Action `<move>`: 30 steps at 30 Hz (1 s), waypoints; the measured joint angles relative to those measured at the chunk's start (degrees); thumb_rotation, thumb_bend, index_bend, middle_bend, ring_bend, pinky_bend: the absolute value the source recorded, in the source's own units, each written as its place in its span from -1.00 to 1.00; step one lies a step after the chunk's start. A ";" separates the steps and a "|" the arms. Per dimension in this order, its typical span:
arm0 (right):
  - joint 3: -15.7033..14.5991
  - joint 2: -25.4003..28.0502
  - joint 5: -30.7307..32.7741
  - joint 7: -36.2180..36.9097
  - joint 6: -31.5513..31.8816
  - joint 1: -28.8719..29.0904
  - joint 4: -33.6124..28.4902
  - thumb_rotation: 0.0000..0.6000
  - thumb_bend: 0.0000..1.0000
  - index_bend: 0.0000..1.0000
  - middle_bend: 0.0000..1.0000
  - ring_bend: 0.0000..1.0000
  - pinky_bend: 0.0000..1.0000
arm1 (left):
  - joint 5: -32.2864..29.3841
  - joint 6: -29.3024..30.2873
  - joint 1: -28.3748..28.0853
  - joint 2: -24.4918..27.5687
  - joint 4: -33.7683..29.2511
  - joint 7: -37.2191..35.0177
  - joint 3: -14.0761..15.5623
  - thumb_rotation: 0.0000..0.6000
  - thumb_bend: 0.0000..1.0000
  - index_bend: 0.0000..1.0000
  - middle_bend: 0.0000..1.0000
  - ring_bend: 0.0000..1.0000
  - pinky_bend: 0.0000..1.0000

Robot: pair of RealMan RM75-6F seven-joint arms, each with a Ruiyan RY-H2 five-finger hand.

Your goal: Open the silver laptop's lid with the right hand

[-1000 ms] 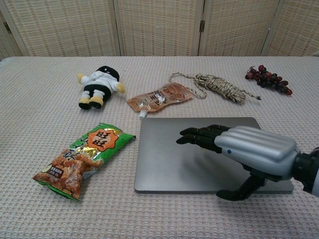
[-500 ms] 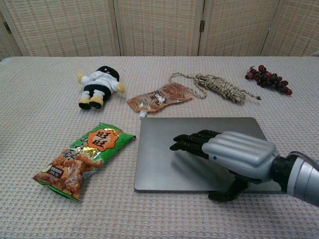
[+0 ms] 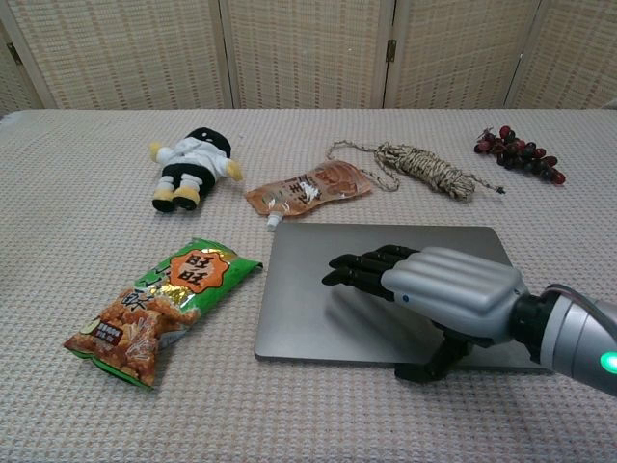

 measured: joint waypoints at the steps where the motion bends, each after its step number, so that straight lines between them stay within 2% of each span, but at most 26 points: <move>1: 0.00 -0.01 0.15 -0.22 -0.01 0.09 -0.06 1.00 -0.38 -1.00 -1.00 -1.00 -1.00 | -0.06 -0.03 0.00 -0.01 0.10 -0.13 -0.02 1.00 -0.08 -0.63 -0.71 -0.72 -1.00; 7: 0.05 -0.09 1.09 -1.74 -0.13 0.64 -0.33 1.00 -0.38 -1.00 -1.00 -1.00 -1.00 | -0.16 -0.12 -0.04 -0.20 0.66 -0.70 -0.08 1.00 -0.08 -0.64 -0.71 -0.72 -1.00; 14: 0.05 -0.18 2.43 -3.50 -0.02 1.07 -0.59 1.00 -0.15 -1.00 -1.00 -1.00 -1.00 | -0.25 -0.38 -0.11 -0.50 1.30 -1.23 -0.02 1.00 -0.08 -0.64 -0.71 -0.72 -1.00; 22: 0.14 0.02 3.41 -5.13 0.25 1.50 -1.23 1.00 -0.10 -1.00 -1.00 -1.00 -1.00 | -0.24 -0.55 -0.22 -0.86 1.78 -1.62 -0.02 1.00 -0.08 -0.64 -0.71 -0.72 -1.00; 30: 0.64 -0.78 3.59 -10.78 2.09 1.69 -0.79 1.00 0.16 -1.00 -1.00 -1.00 -1.00 | -0.66 -0.78 -0.30 -1.28 2.57 -2.49 -0.17 1.00 -0.08 -0.65 -0.71 -0.72 -1.00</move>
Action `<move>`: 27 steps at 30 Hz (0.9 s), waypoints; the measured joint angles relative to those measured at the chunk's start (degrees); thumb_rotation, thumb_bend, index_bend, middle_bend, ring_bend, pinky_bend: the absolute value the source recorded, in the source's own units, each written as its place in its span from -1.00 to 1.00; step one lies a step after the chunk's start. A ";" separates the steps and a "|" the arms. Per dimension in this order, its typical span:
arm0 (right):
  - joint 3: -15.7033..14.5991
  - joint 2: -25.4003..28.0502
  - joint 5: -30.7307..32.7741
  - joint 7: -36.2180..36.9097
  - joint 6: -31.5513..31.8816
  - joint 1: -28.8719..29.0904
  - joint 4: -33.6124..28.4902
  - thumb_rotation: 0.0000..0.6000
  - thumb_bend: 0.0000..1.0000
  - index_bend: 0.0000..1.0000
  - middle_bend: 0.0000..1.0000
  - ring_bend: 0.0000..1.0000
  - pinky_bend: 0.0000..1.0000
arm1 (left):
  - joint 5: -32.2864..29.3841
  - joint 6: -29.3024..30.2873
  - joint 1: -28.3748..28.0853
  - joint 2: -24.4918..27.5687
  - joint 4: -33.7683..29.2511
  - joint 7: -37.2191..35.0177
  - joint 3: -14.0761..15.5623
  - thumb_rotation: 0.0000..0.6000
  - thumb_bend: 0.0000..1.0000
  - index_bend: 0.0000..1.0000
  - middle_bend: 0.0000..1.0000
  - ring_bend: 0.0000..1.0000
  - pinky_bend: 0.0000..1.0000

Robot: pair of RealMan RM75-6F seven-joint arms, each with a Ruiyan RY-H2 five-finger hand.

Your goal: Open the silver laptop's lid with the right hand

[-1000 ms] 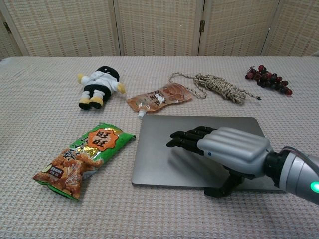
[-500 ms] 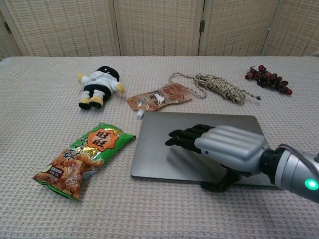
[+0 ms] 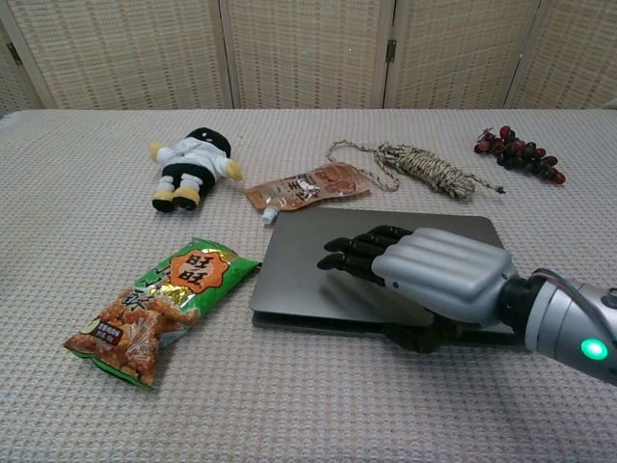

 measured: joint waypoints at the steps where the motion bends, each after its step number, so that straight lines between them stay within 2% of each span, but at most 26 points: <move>1: 0.12 -0.17 0.09 -1.03 0.27 0.02 0.02 1.00 0.18 -1.00 -1.00 -1.00 -1.00 | 0.00 0.01 -0.01 -0.07 0.14 -0.21 -0.02 1.00 -0.08 -0.65 -0.71 -0.72 -1.00; 16: 3.50 -2.48 5.23 -19.51 3.10 1.42 -0.98 1.00 0.20 -1.00 -1.00 -1.00 -1.00 | 2.83 -1.21 -2.11 -1.92 3.11 -1.28 0.20 1.00 -0.08 -0.62 -0.71 -0.71 -1.00; 22: 5.12 -3.69 8.05 -25.74 4.05 2.73 -1.24 1.00 0.20 -1.00 -1.00 -1.00 -1.00 | 7.96 -1.91 -4.31 -2.75 4.62 -3.42 1.64 1.00 -0.08 -0.47 -0.56 -0.56 -0.89; 24: 5.57 -3.88 9.03 -27.24 4.36 3.24 -1.57 1.00 0.20 -1.00 -1.00 -1.00 -1.00 | 9.97 -2.33 -5.27 -3.12 5.30 -4.81 2.36 1.00 0.01 -0.41 -0.53 -0.53 -0.84; 27: 6.00 -4.00 10.09 -28.39 4.65 3.98 -2.11 1.00 0.20 -1.00 -1.00 -1.00 -1.00 | 13.56 -4.12 -7.66 -4.07 6.79 -7.00 3.75 1.00 0.22 -0.41 -0.52 -0.55 -0.88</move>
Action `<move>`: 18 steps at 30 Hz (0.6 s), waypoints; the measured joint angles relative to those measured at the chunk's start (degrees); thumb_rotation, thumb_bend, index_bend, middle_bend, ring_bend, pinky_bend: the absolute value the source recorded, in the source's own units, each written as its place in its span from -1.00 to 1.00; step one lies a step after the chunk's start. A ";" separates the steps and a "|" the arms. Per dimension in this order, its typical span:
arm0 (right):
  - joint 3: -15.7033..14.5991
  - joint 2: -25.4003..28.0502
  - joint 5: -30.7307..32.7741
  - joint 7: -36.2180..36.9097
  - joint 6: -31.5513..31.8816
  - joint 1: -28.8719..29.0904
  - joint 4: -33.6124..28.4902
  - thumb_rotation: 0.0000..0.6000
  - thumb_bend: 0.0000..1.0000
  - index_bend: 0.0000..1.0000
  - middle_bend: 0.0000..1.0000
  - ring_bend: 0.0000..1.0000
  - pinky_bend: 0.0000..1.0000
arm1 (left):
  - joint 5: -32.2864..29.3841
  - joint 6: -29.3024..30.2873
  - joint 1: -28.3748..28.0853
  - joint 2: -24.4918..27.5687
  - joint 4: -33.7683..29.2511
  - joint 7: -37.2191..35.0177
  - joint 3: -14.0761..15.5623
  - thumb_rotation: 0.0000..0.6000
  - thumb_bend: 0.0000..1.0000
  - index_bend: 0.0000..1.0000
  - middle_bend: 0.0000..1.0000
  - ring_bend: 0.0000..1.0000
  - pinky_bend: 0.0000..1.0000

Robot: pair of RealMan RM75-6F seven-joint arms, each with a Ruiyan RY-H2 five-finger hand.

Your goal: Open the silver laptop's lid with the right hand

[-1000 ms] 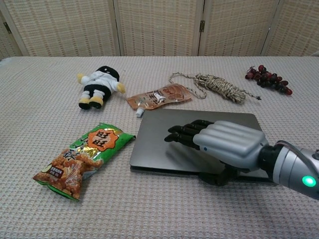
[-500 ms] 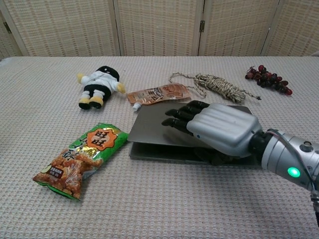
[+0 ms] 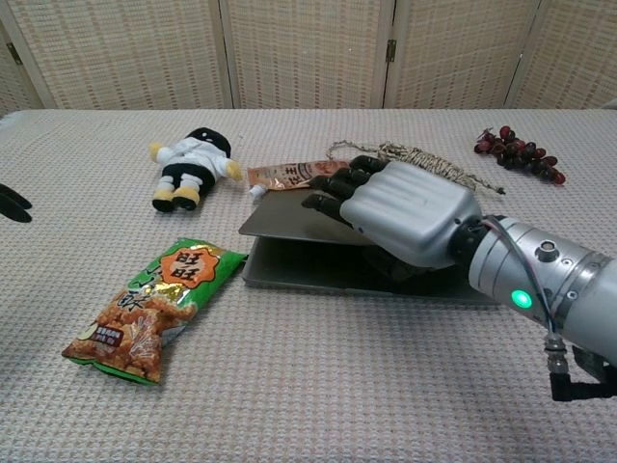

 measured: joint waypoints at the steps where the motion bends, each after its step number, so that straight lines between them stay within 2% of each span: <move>1: 0.06 -0.03 0.24 -0.18 0.04 0.15 -0.07 1.00 0.20 -1.00 -1.00 -1.00 -1.00 | 1.14 -1.23 -1.12 -0.40 0.40 -0.48 0.44 1.00 0.26 -0.43 -0.53 -0.57 -0.90; 6: 0.05 -0.32 1.18 -1.00 0.44 0.78 -0.04 1.00 0.20 -1.00 -1.00 -1.00 -1.00 | 2.82 -8.21 -5.91 -1.84 0.33 -0.08 1.23 1.00 0.39 -0.62 -0.68 -0.76 -1.00; 11: -0.12 -0.51 1.87 -1.77 1.22 1.19 -0.01 1.00 0.20 -1.00 -1.00 -1.00 -1.00 | 1.87 -16.37 -10.90 -3.71 -1.56 2.25 0.51 1.00 0.43 -0.76 -0.77 -0.84 -1.00; 18: -0.32 -0.42 2.64 -2.55 2.07 1.64 -0.31 1.00 0.20 -1.00 -1.00 -1.00 -1.00 | -1.26 -23.01 -14.66 -5.98 -4.27 9.71 -0.69 1.00 0.44 -0.88 -0.89 -0.95 -1.00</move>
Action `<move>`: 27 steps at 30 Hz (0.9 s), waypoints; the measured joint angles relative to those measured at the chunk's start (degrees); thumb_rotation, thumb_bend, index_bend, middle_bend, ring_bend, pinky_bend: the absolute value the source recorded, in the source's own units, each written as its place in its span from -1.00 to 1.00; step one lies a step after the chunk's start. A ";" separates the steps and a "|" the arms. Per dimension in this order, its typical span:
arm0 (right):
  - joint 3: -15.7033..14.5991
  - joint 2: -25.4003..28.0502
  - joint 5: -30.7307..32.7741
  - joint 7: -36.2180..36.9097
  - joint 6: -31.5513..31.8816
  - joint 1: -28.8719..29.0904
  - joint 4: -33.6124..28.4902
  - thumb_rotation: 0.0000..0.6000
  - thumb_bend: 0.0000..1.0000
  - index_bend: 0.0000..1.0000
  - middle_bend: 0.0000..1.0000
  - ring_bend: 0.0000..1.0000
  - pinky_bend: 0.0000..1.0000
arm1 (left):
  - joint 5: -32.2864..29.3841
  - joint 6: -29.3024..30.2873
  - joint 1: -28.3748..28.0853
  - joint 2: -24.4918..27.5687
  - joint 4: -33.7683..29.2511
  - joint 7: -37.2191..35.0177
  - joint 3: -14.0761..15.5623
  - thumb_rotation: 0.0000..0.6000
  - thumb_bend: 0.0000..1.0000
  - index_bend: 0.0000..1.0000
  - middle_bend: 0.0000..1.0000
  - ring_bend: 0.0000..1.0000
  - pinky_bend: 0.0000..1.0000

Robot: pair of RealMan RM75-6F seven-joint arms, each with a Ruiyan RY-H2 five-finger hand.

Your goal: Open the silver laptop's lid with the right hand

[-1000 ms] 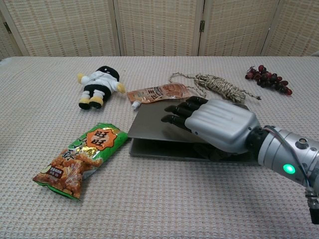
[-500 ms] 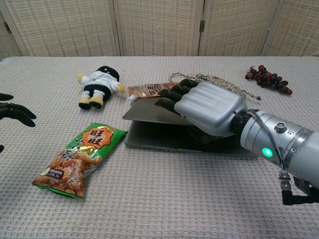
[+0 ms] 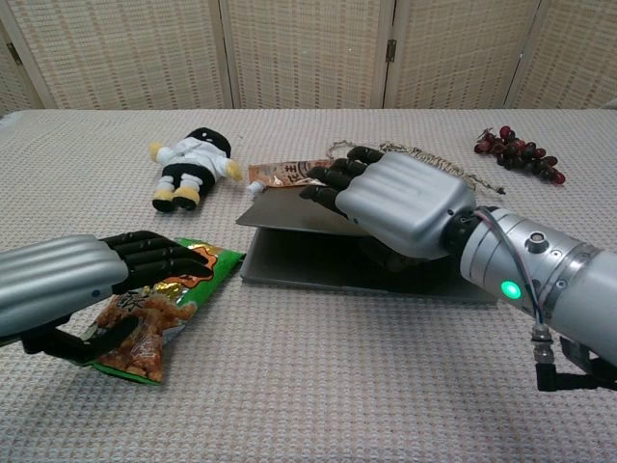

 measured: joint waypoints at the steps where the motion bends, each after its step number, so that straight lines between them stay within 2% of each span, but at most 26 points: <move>1: -0.02 0.00 0.14 -0.11 0.07 0.07 0.01 1.00 0.20 -1.00 -1.00 -1.00 -1.00 | -0.73 -0.88 -0.41 -0.37 -0.51 1.55 -0.25 1.00 0.44 -0.88 -0.89 -0.96 -1.00; 10: -0.34 -0.61 0.80 -1.08 0.78 0.92 0.41 1.00 0.20 -1.00 -1.00 -1.00 -1.00 | -9.03 -8.36 -3.94 -4.79 -1.16 10.20 -3.06 1.00 0.44 -0.94 -0.95 -1.00 -1.00; 19: -0.47 -1.35 1.20 -1.73 1.33 1.72 0.73 1.00 0.20 -1.00 -1.00 -1.00 -1.00 | -18.49 -13.49 -7.37 -8.38 0.27 13.81 -6.28 1.00 0.45 -0.97 -0.97 -1.00 -1.00; 27: -0.49 -1.53 2.02 -1.85 1.80 2.02 1.31 1.00 0.20 -1.00 -1.00 -1.00 -1.00 | -25.55 -16.70 -9.93 -9.32 0.78 17.26 -7.02 1.00 0.55 -0.97 -0.93 -1.00 -1.00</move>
